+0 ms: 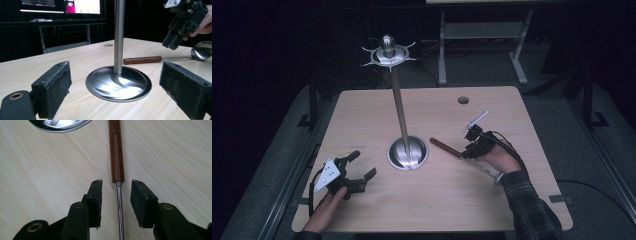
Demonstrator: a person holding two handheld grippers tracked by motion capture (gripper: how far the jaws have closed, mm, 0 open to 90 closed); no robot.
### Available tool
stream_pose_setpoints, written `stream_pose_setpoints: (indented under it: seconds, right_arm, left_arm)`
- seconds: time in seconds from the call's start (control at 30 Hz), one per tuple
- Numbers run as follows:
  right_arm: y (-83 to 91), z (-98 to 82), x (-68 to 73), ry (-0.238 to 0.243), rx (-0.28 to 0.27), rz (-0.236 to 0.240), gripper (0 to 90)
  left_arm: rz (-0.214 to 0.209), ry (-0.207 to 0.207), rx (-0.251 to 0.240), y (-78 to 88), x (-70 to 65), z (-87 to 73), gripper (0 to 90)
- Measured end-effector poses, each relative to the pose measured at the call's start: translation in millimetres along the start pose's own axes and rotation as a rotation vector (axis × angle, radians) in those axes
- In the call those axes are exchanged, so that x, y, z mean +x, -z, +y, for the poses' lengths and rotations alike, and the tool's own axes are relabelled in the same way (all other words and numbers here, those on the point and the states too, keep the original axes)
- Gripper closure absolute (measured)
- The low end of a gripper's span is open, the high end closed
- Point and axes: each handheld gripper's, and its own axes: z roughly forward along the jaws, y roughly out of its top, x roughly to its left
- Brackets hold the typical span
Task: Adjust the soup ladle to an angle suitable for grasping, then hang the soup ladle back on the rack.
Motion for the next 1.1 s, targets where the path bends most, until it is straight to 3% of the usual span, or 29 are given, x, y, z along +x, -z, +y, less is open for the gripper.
stream_pose_setpoints:
  seconds: [0.47, 0.6, 0.77, 1.1]
  right_arm:
    - [-20.2, 32.3, -0.2, 0.111, 0.052, 0.0, 55.2]
    - [-26.3, 38.3, 0.5, 0.143, 0.091, -0.007, 55.2]
    - [-35.9, 43.1, 1.7, 0.157, 0.136, -0.014, 55.6]
    - [-52.3, 41.8, -2.7, 0.125, 0.227, -0.012, 64.2]
  left_arm:
    - [-0.004, -0.004, 0.001, 0.0, -0.1, 0.1, 9.7]
    - [-0.008, -0.004, 0.003, -0.1, -0.1, 0.1, 9.7]
    - [-0.009, -0.004, 0.004, -0.1, -0.2, 0.2, 9.7]
    - [-0.01, -0.005, 0.004, -0.1, -0.2, 0.2, 9.7]
